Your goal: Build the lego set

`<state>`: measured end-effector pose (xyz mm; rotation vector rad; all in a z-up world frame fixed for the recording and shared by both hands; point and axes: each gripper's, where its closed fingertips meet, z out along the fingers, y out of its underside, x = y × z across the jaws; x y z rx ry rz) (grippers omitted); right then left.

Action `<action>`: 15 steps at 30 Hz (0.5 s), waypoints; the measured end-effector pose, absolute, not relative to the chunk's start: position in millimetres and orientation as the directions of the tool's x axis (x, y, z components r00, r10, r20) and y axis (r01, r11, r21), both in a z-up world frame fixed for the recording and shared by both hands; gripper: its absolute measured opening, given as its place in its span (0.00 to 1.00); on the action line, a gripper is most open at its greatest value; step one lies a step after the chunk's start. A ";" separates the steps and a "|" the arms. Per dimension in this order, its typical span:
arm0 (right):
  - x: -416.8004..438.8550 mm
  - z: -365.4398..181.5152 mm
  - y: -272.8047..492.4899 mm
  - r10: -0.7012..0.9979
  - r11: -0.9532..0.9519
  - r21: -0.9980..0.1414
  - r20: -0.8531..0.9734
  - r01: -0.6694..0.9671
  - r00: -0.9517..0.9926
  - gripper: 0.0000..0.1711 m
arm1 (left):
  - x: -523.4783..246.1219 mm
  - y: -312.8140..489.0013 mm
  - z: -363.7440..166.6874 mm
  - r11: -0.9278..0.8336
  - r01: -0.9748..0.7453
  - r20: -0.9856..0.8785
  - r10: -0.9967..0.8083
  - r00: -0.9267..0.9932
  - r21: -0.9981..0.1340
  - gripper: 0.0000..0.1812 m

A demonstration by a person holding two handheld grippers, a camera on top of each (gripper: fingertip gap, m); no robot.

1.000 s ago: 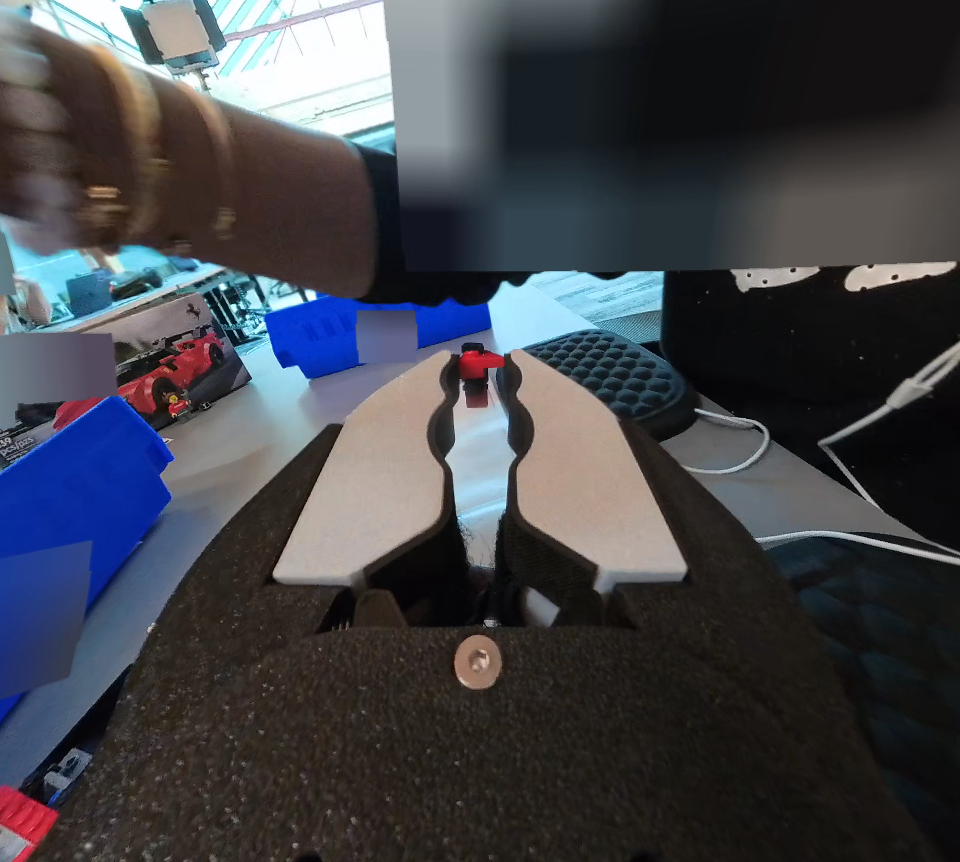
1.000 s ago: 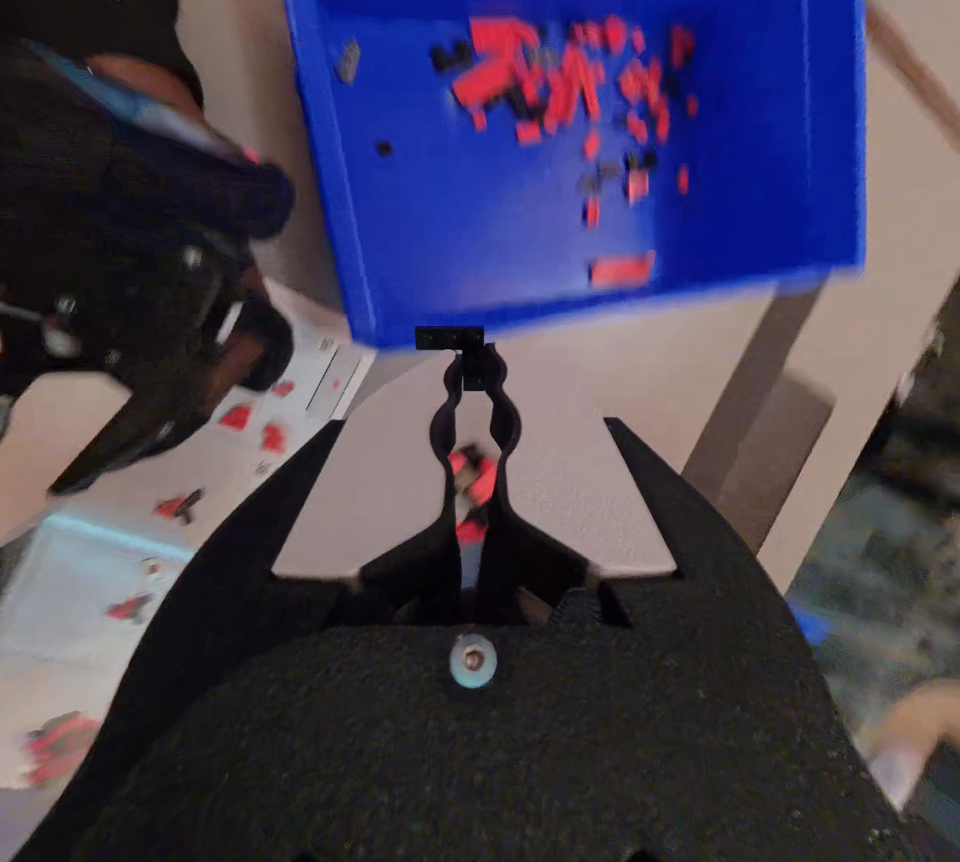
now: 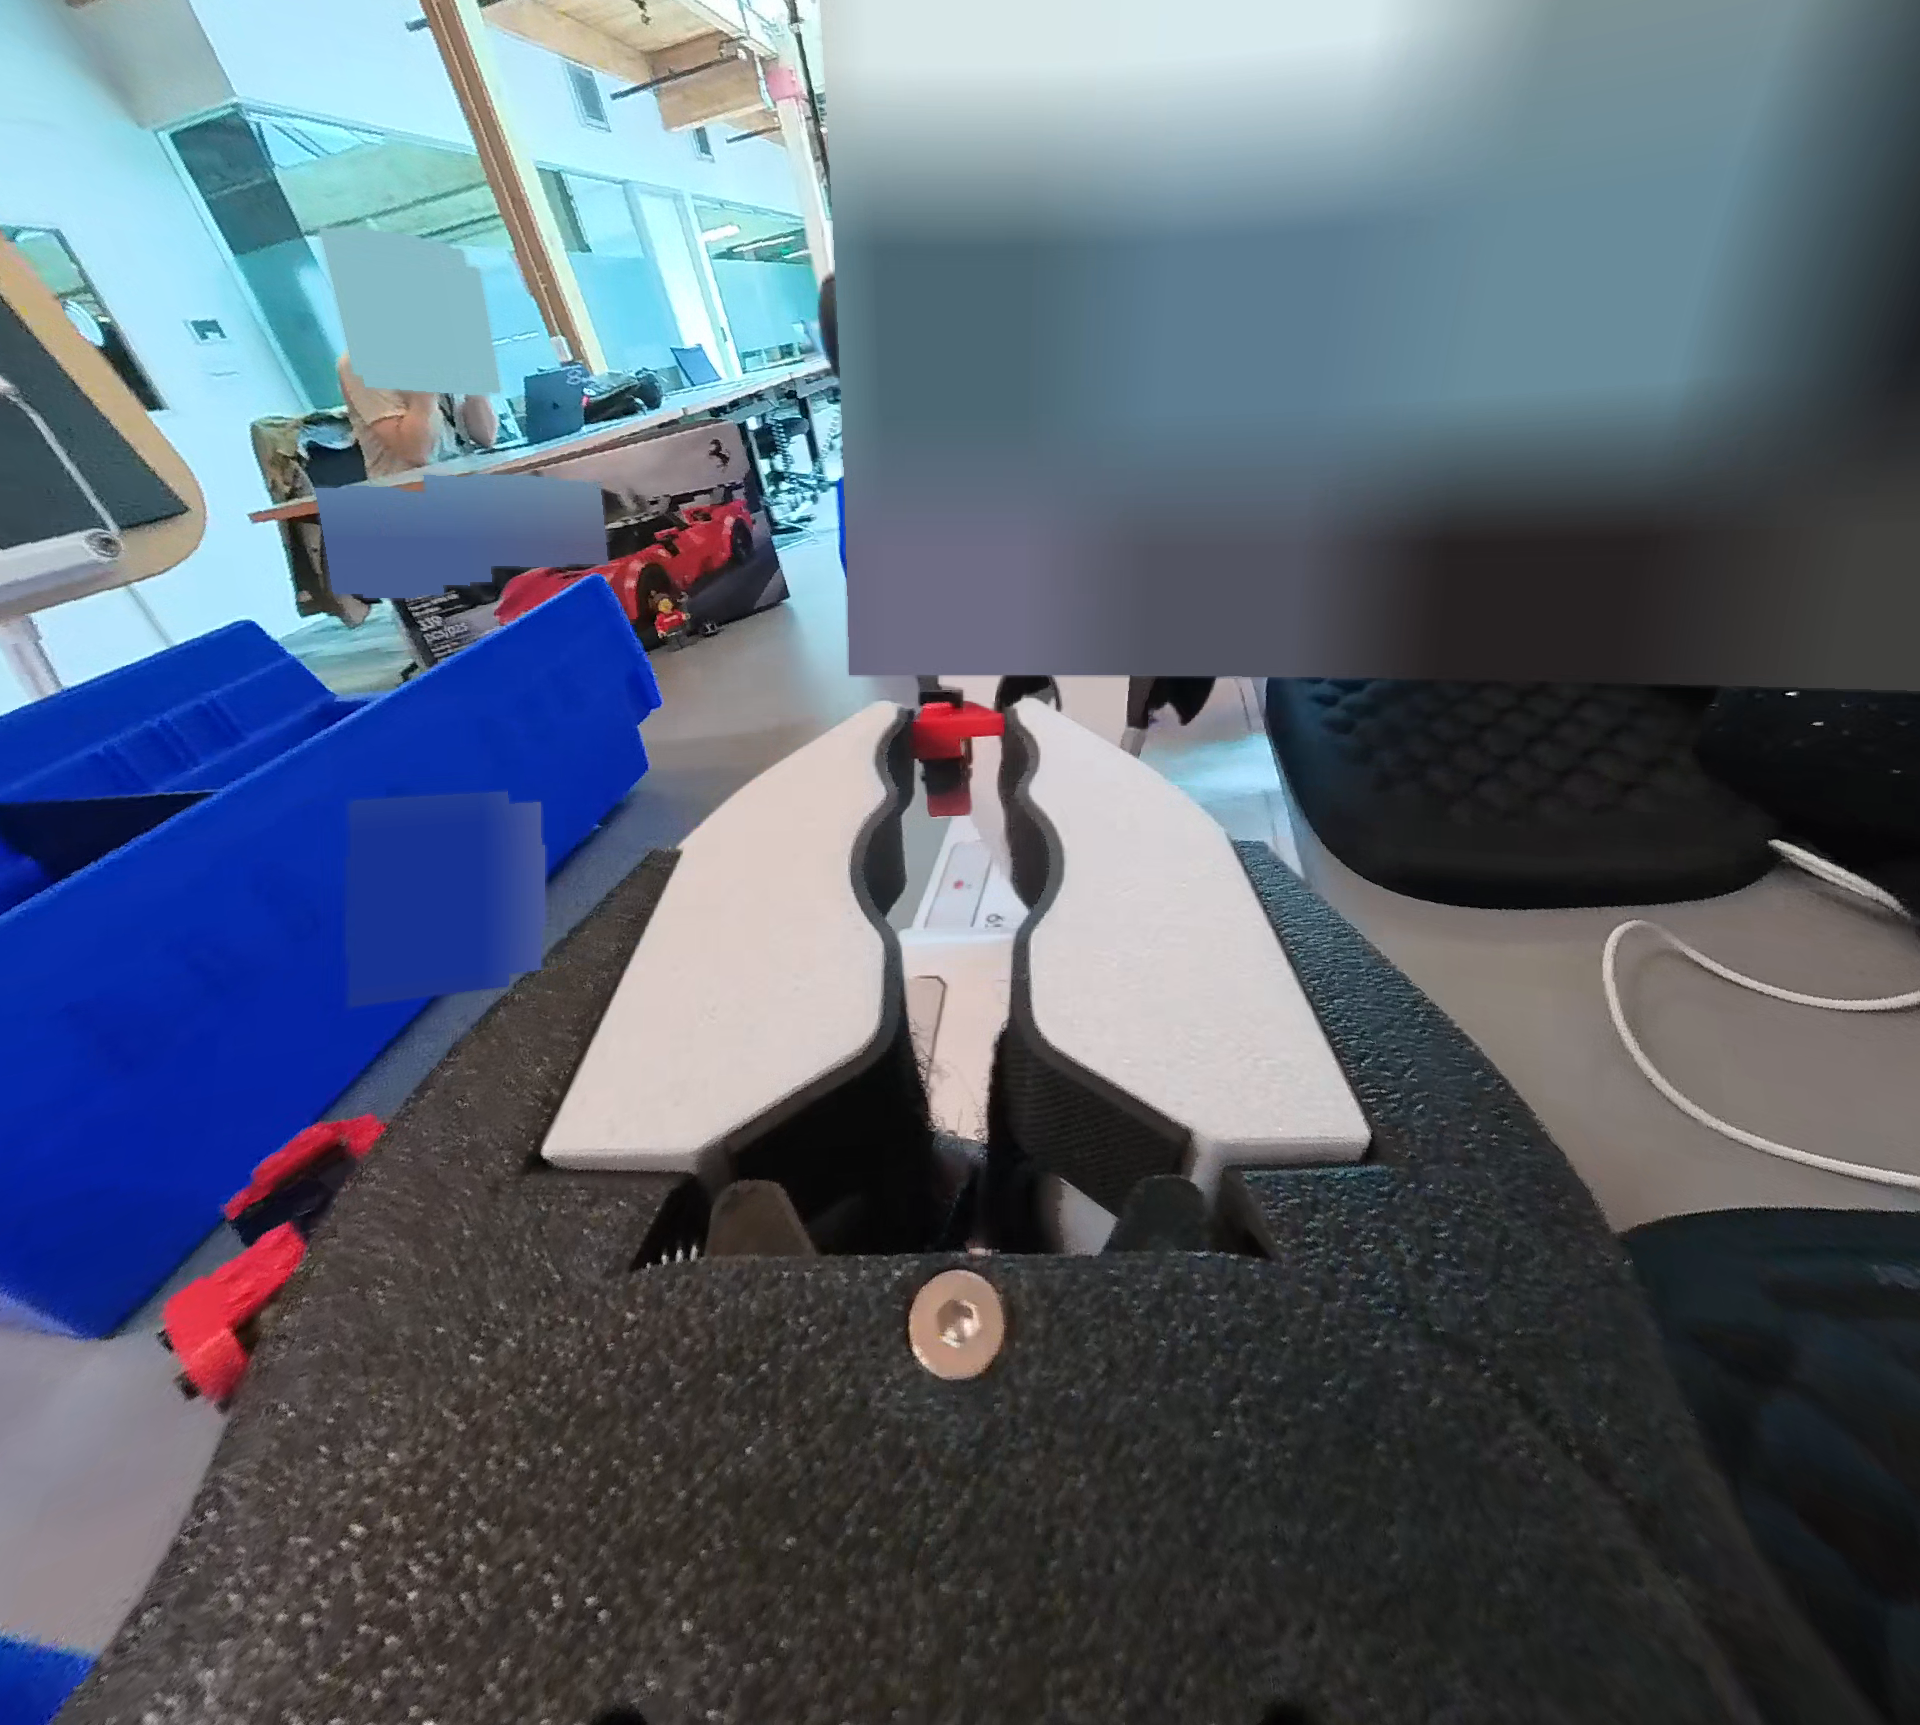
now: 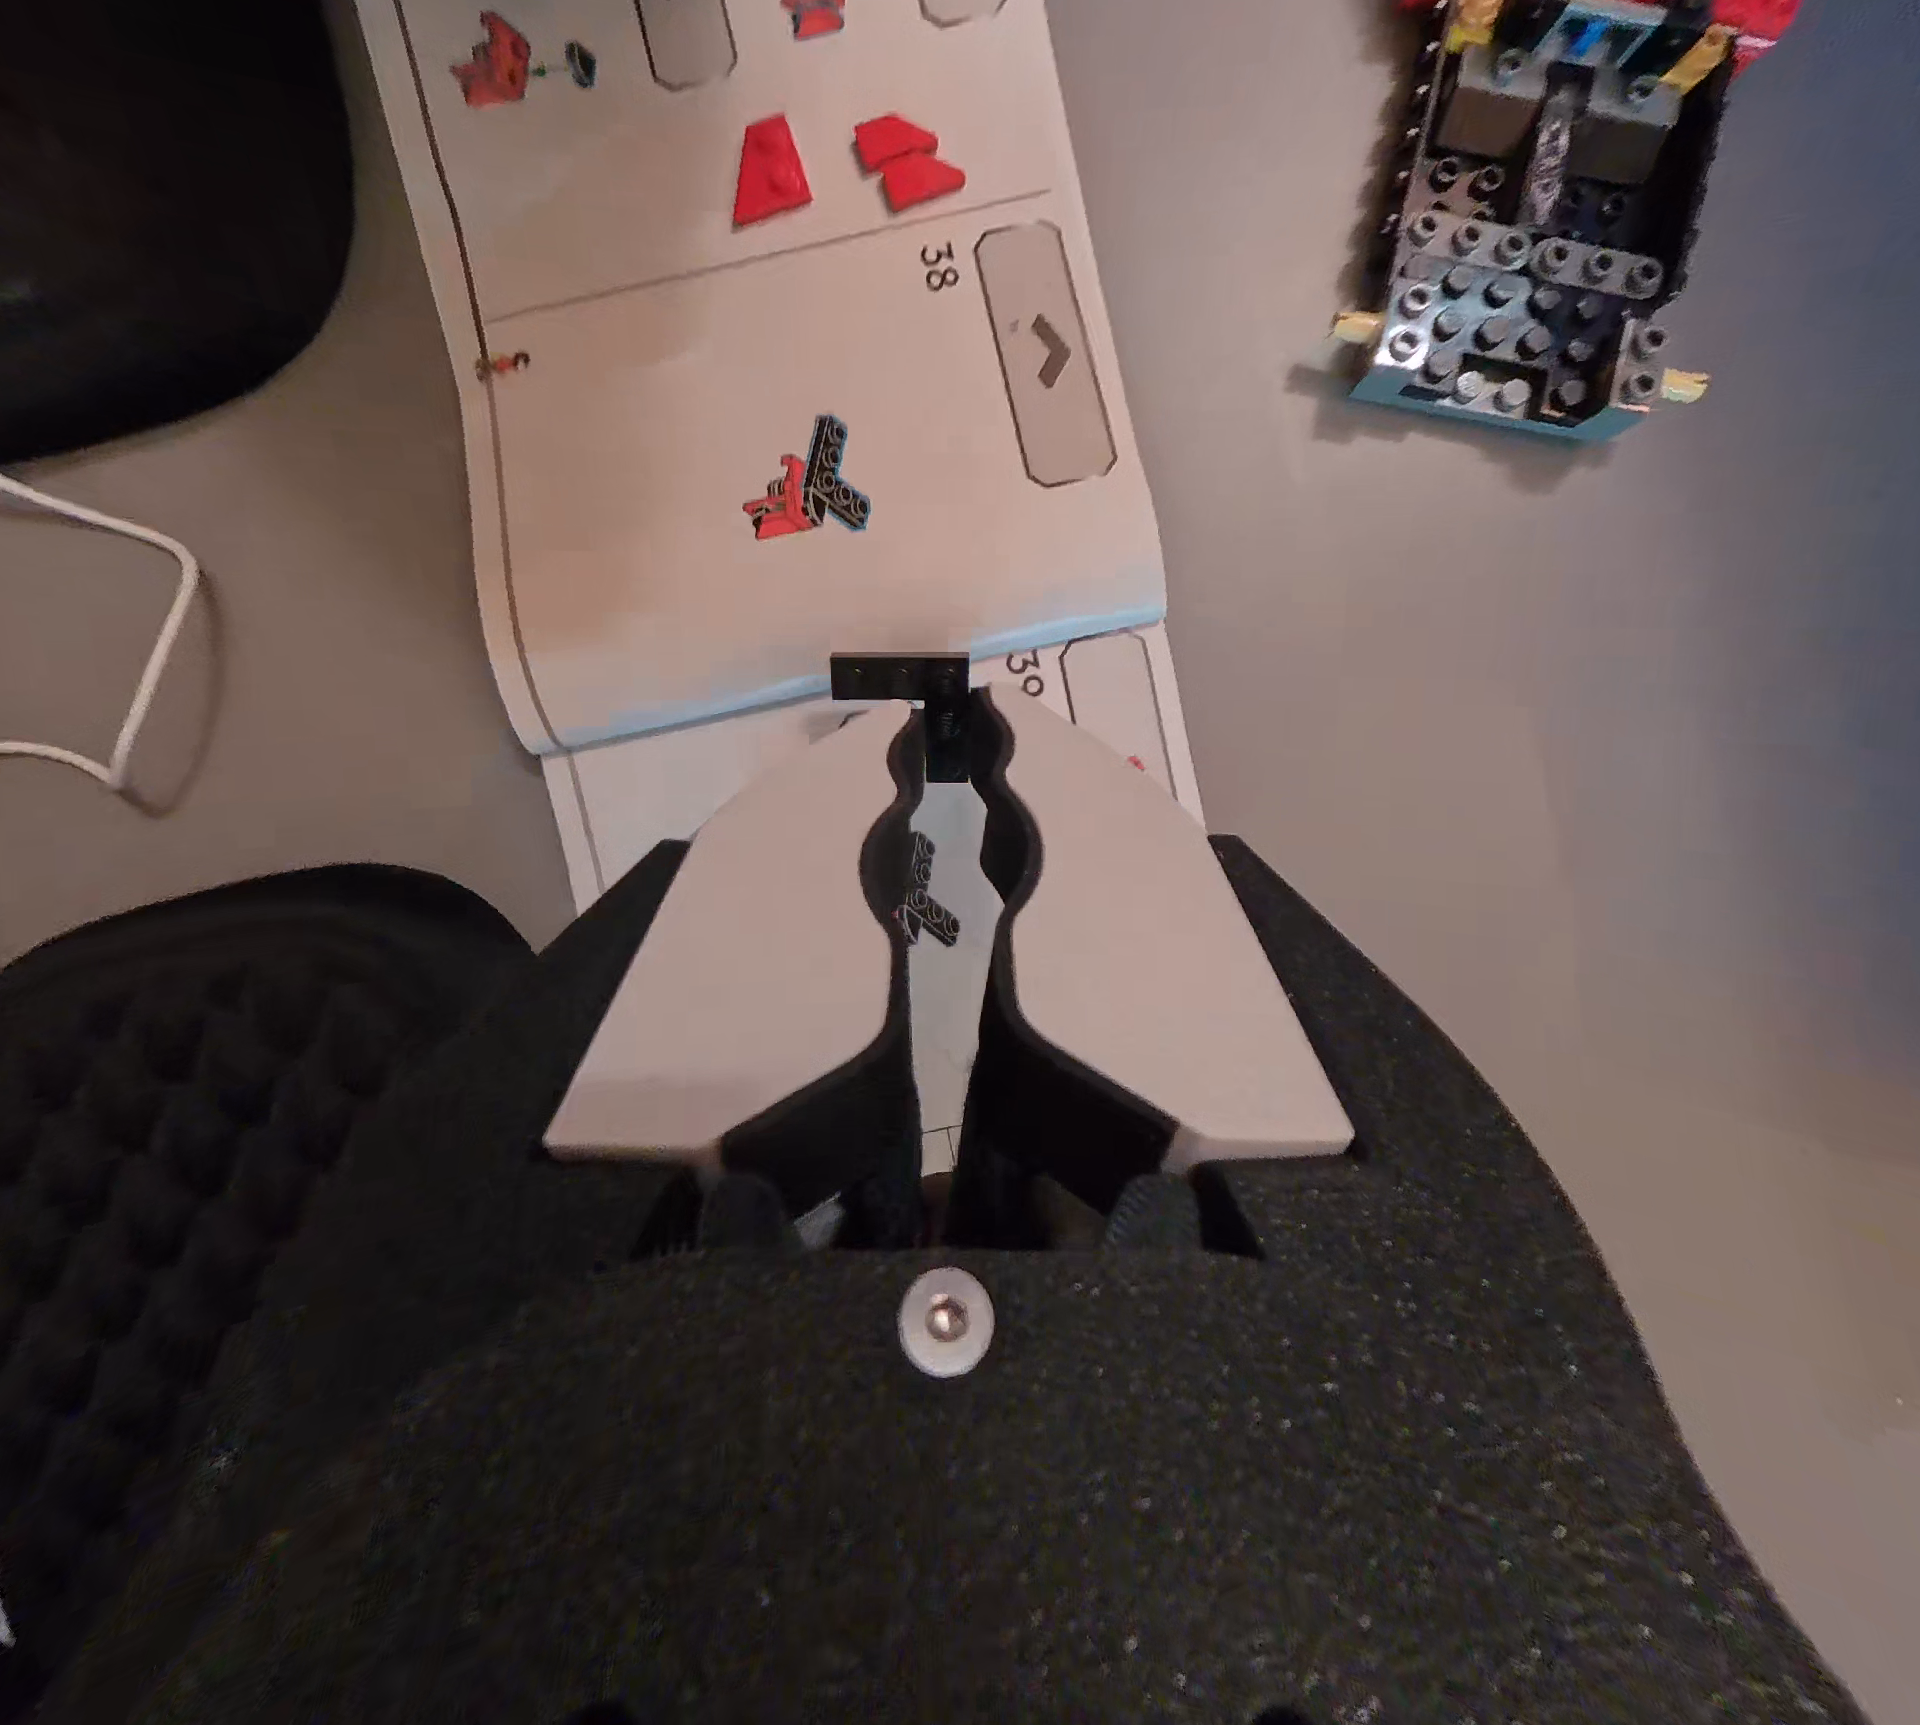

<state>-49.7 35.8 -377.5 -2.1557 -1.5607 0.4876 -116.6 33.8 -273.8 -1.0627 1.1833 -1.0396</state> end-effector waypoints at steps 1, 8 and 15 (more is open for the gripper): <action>-49.0 -380.0 34.2 0.958 -0.258 -0.528 -0.030 0.809 0.286 0.05 | -116.0 32.0 -274.4 0.179 0.059 -0.174 -0.982 0.074 -0.982 0.08; -48.0 -387.1 26.1 0.981 -0.173 -0.514 -0.019 0.840 0.191 0.05 | -110.9 23.2 -284.7 0.139 0.017 -0.139 -0.990 -0.009 -0.990 0.08; -46.5 -387.8 26.6 0.980 -0.190 -0.526 -0.045 0.829 0.196 0.06 | -108.5 21.4 -290.7 0.146 -0.016 -0.146 -0.989 -0.023 -0.989 0.08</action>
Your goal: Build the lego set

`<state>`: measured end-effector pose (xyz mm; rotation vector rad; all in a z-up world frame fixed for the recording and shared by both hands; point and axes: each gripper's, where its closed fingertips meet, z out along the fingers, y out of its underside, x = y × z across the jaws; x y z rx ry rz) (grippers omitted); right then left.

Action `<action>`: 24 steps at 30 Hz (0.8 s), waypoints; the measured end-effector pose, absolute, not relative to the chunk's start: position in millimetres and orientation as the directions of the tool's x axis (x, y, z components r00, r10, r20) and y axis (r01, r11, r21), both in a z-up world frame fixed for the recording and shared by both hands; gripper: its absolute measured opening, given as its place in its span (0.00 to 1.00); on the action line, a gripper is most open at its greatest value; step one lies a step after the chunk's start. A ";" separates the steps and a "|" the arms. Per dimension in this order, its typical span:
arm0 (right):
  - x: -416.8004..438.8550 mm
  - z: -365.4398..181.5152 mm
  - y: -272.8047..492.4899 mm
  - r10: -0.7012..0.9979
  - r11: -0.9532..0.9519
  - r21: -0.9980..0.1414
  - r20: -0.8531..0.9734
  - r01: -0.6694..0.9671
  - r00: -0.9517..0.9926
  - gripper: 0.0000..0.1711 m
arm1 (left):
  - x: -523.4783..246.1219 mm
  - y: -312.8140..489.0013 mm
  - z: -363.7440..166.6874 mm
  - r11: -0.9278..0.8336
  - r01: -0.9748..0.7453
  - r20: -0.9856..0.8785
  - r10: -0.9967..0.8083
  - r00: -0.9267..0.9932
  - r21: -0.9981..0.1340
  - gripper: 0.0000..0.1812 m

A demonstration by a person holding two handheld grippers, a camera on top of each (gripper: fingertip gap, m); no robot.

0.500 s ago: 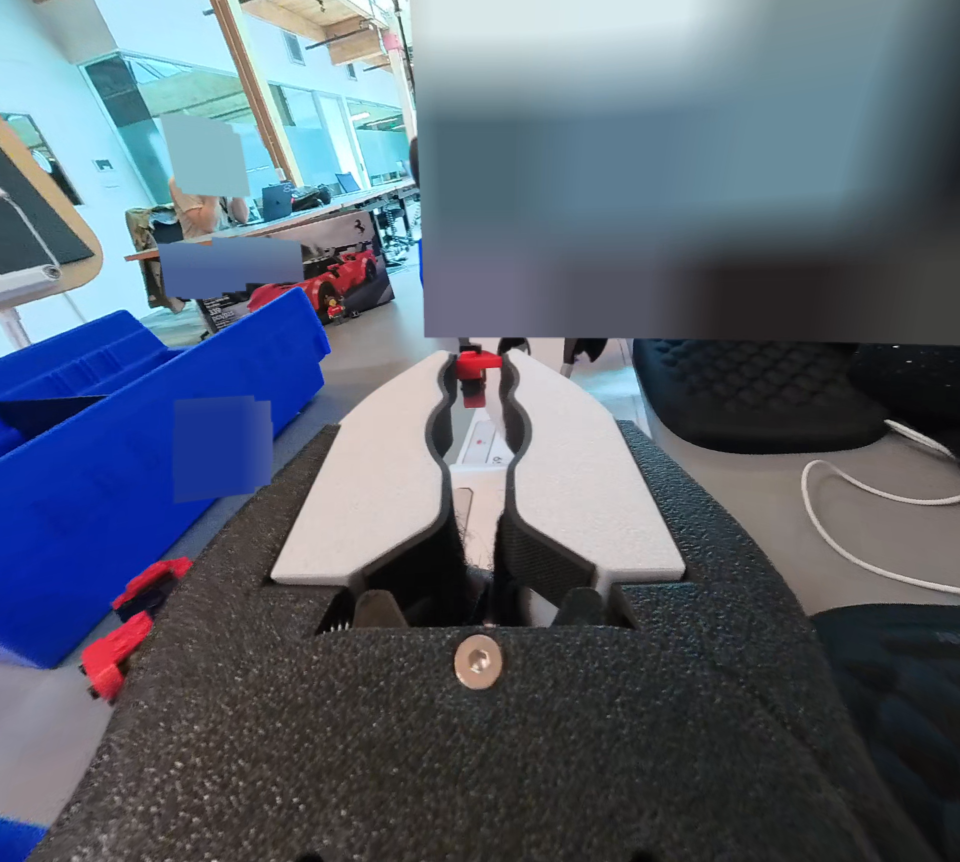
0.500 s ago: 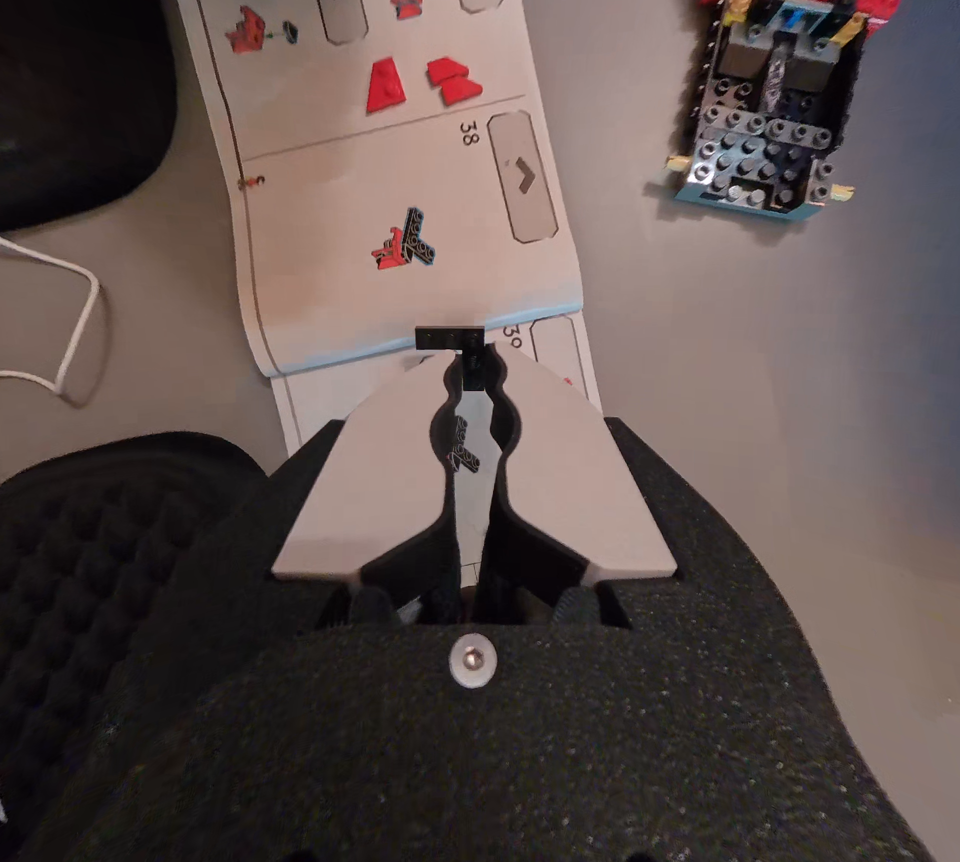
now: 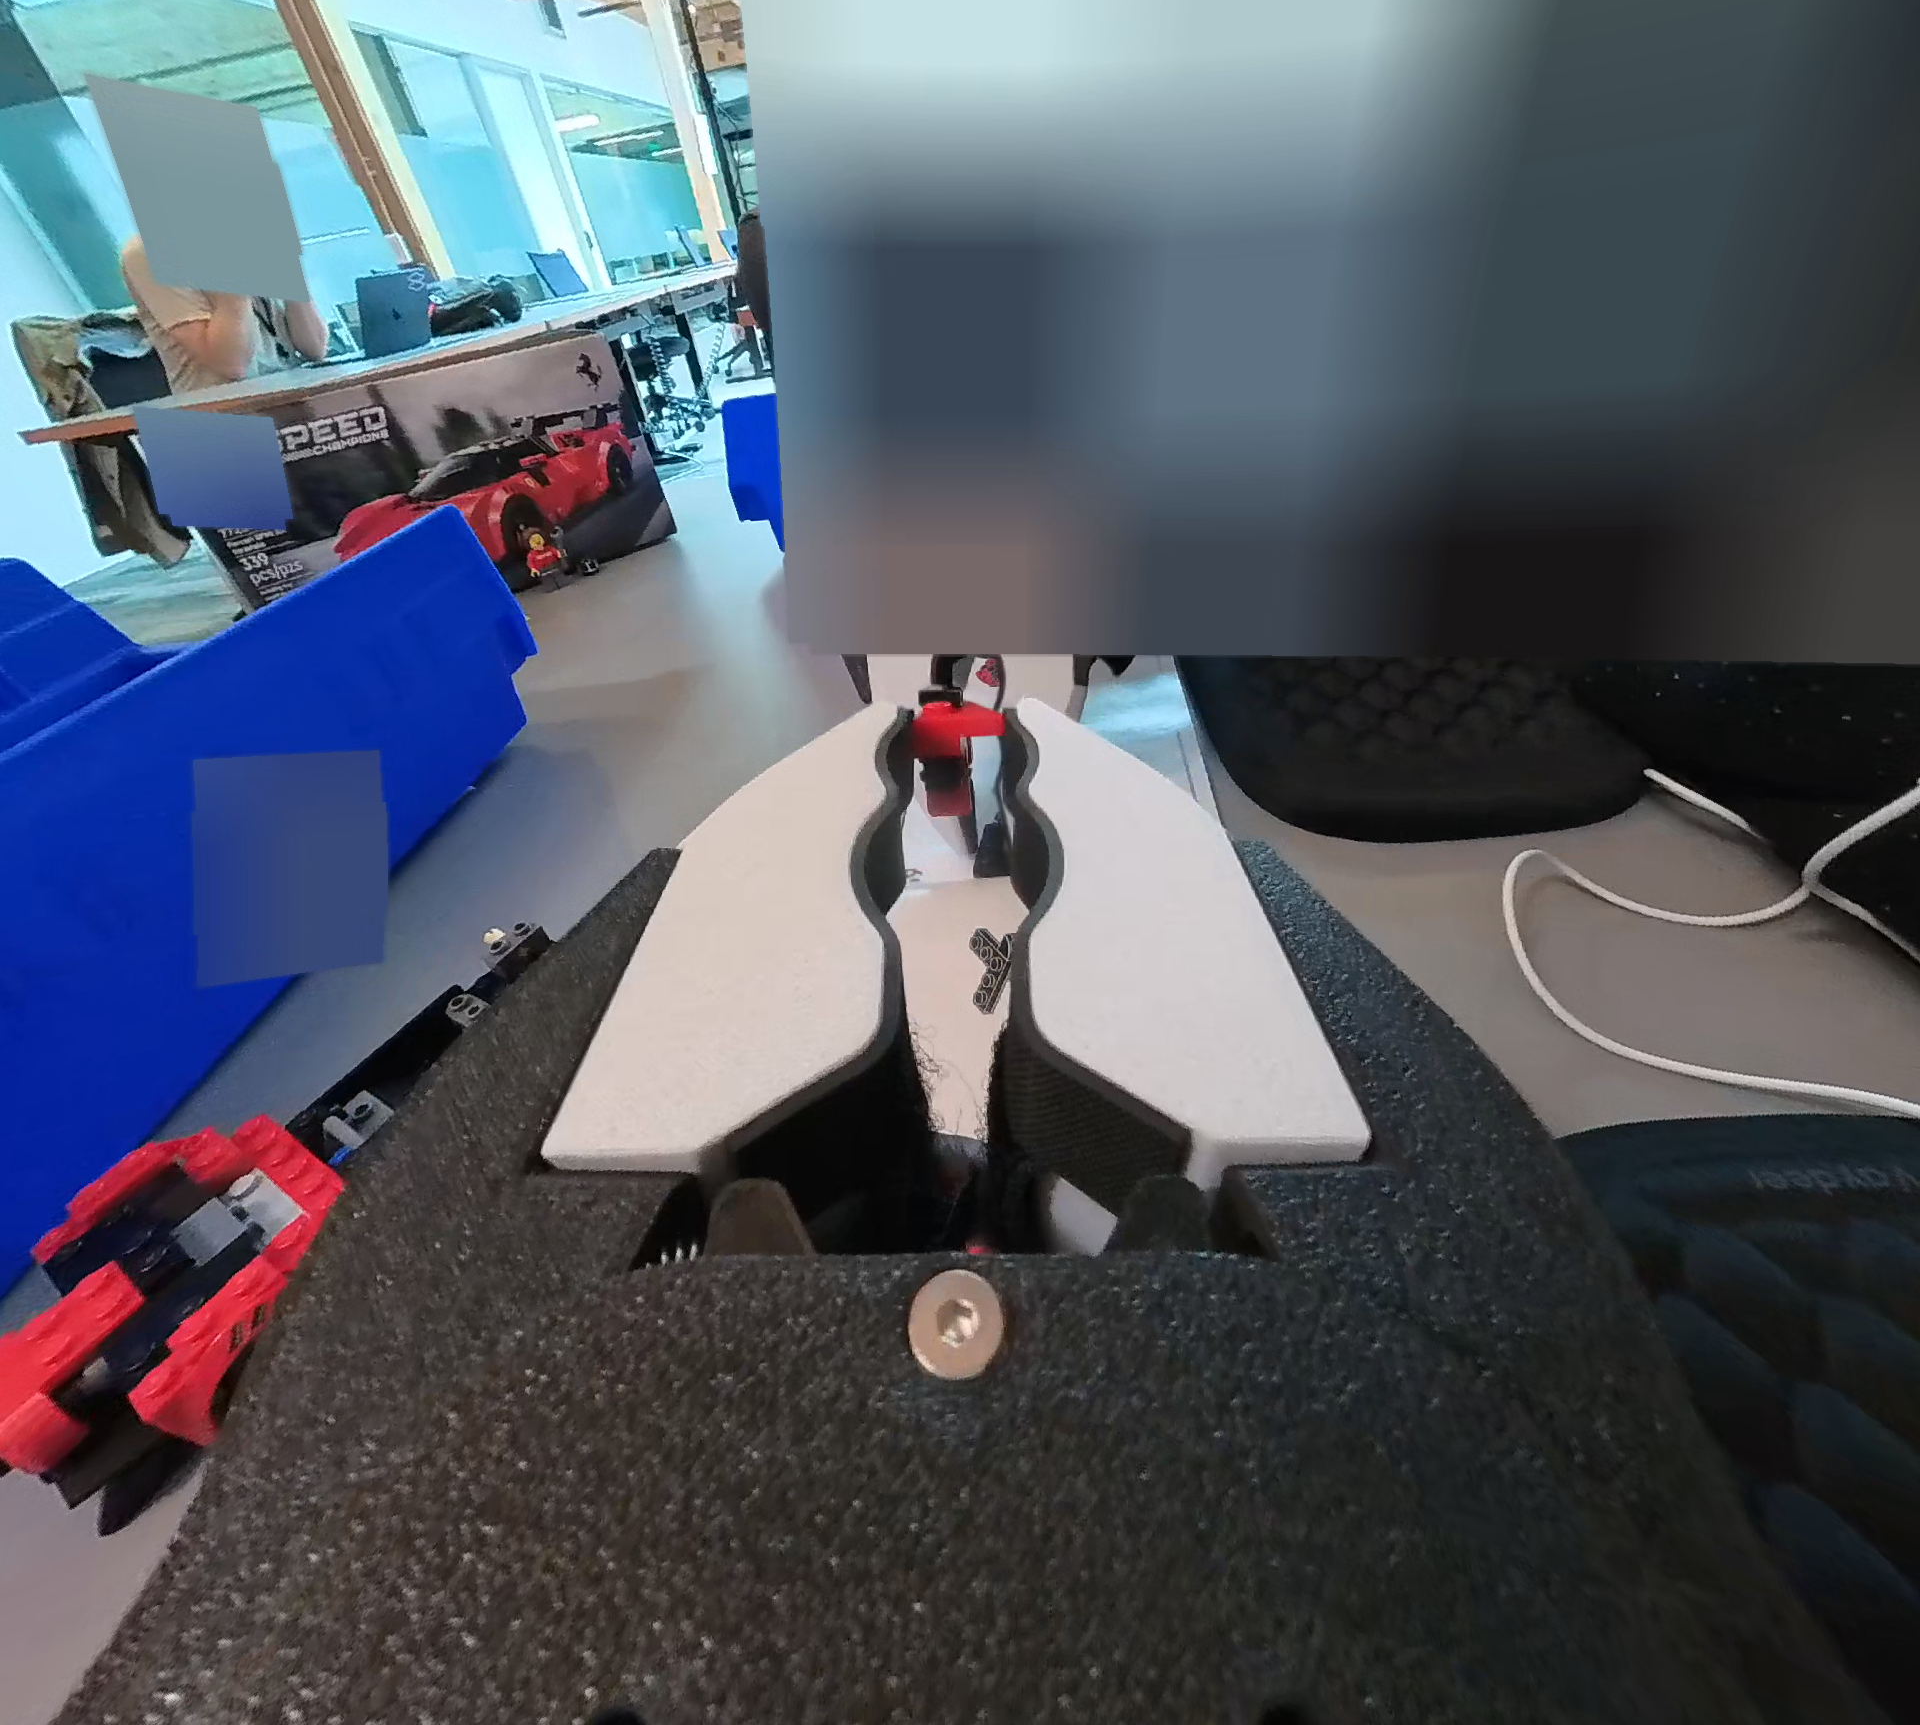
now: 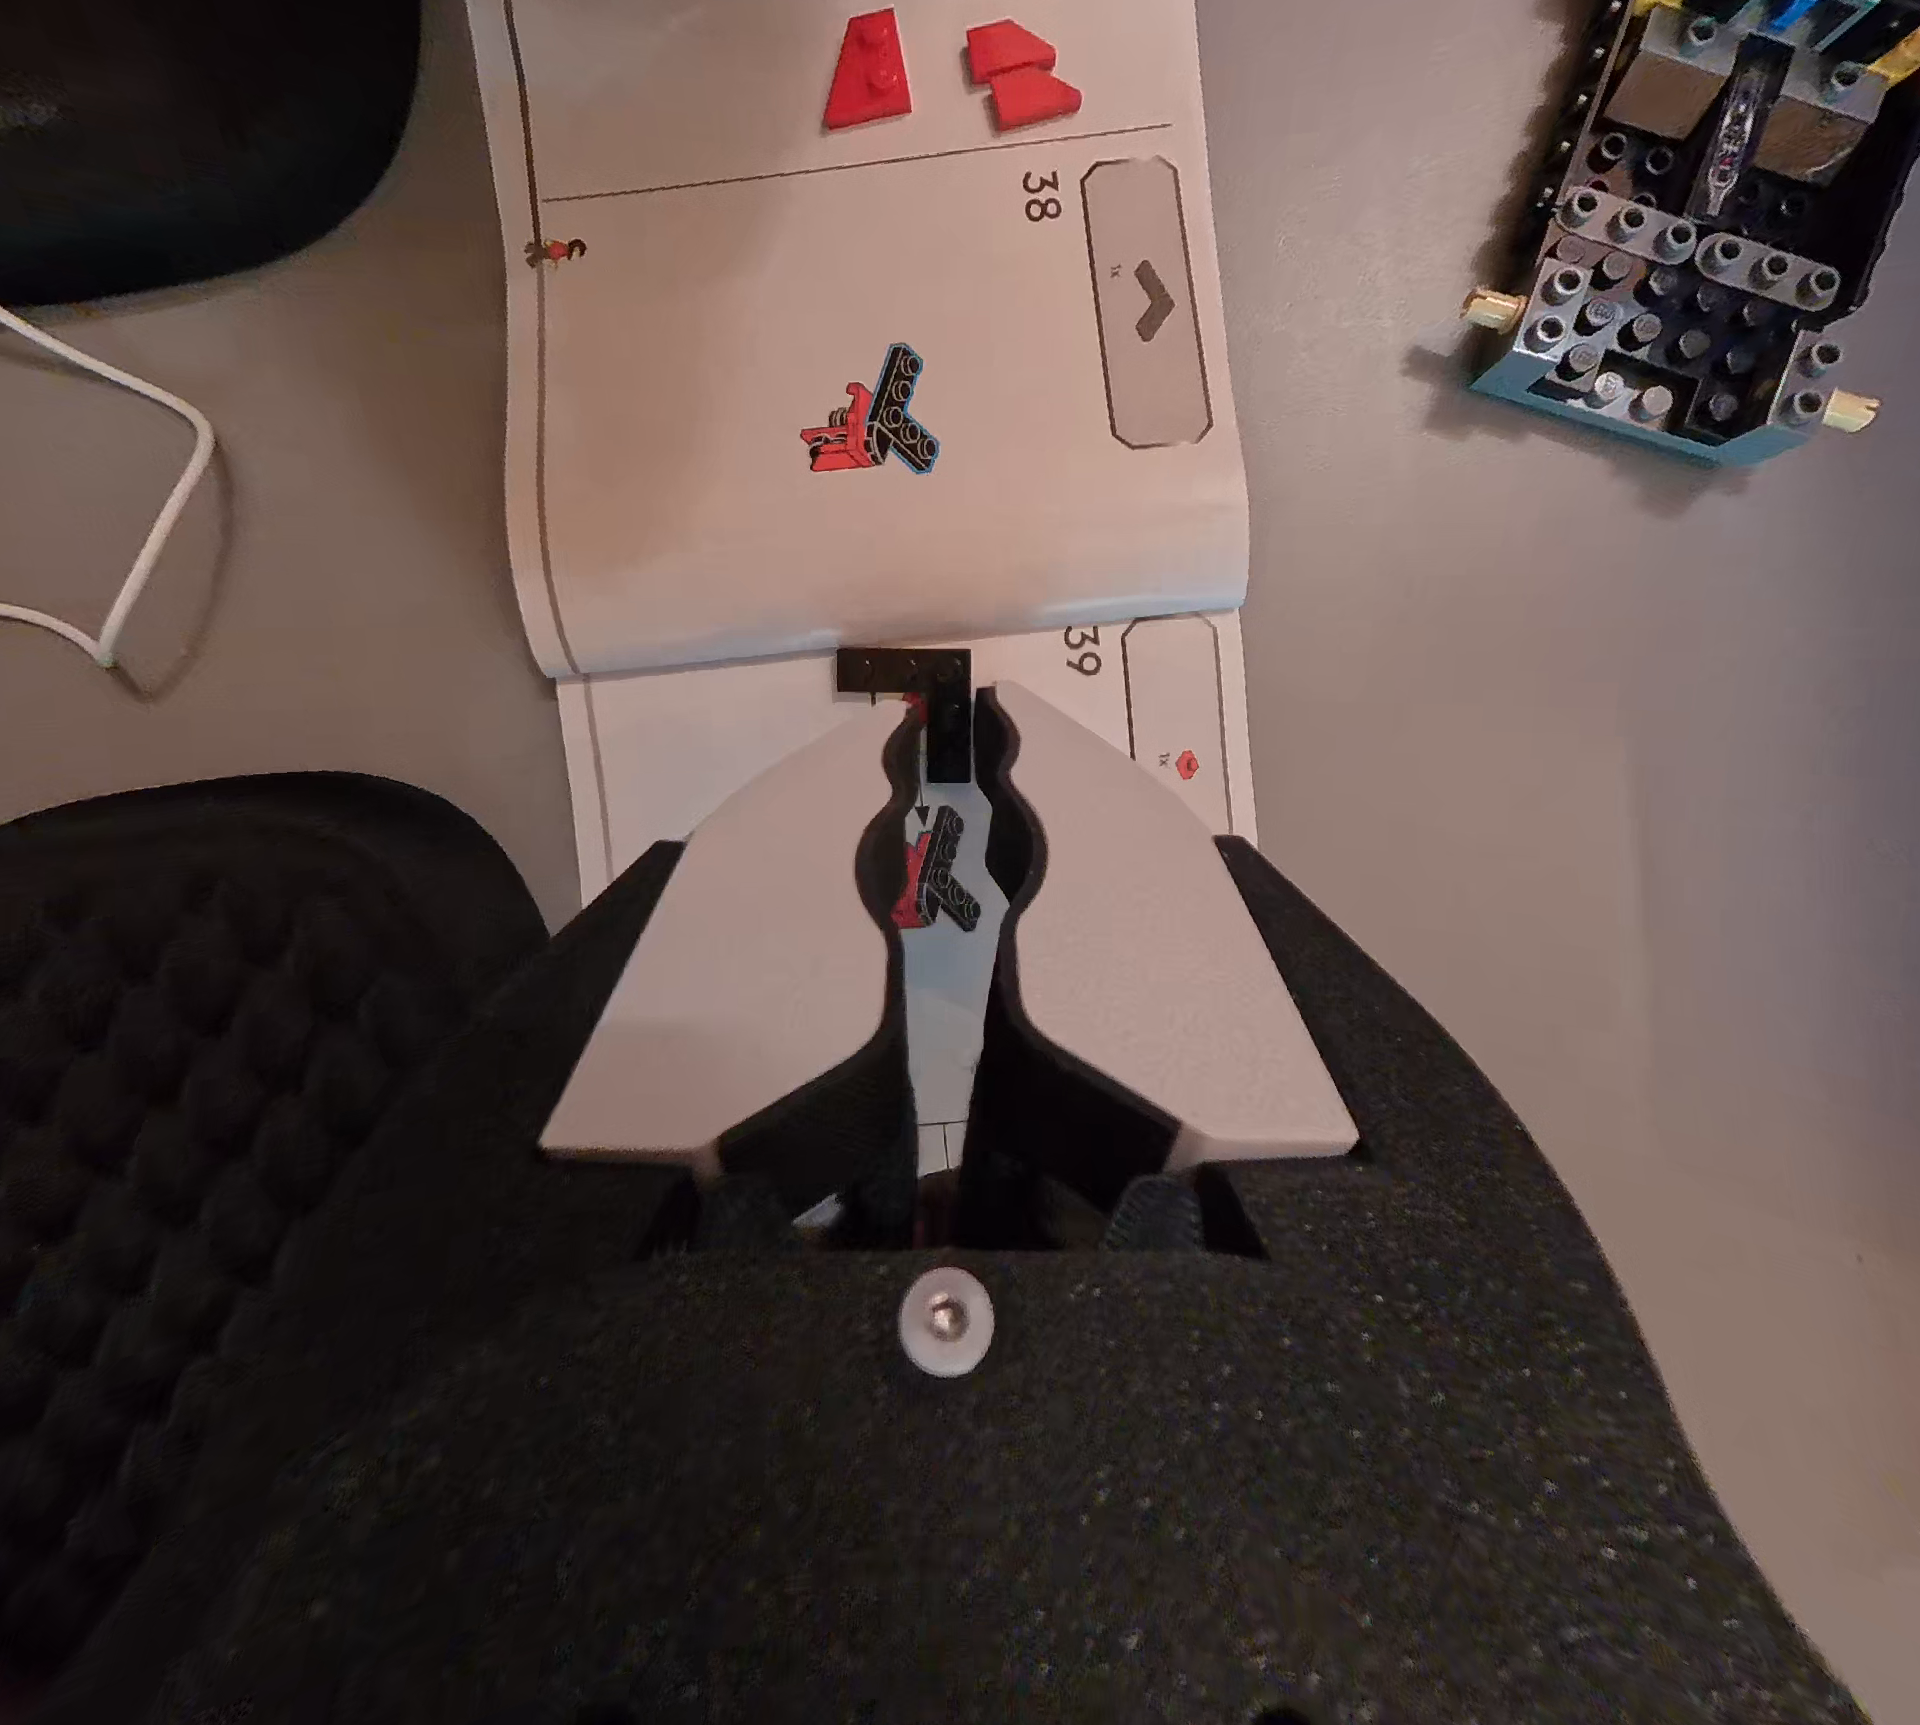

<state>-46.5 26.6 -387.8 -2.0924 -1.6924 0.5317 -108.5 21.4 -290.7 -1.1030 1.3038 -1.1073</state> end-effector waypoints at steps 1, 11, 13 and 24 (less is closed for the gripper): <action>-45.5 -387.5 25.6 0.980 -0.190 -0.525 -0.050 0.829 0.193 0.07 | -108.4 21.5 -291.1 0.145 -0.018 -0.145 -0.989 -0.023 -0.989 0.08; -42.9 -388.8 27.5 0.979 -0.197 -0.535 -0.060 0.821 0.196 0.10 | -110.1 37.5 -296.5 0.127 -0.067 -0.131 -0.989 0.066 -0.990 0.08; -43.2 -389.1 27.9 0.978 -0.202 -0.548 -0.072 0.812 0.195 0.10 | -109.7 38.3 -297.4 0.130 -0.074 -0.135 -0.988 0.073 -0.989 0.08; -36.1 -389.5 31.5 0.955 -0.295 -0.550 -0.144 0.781 0.259 0.05 | -109.0 37.9 -299.0 0.135 -0.083 -0.141 -0.987 0.073 -0.987 0.08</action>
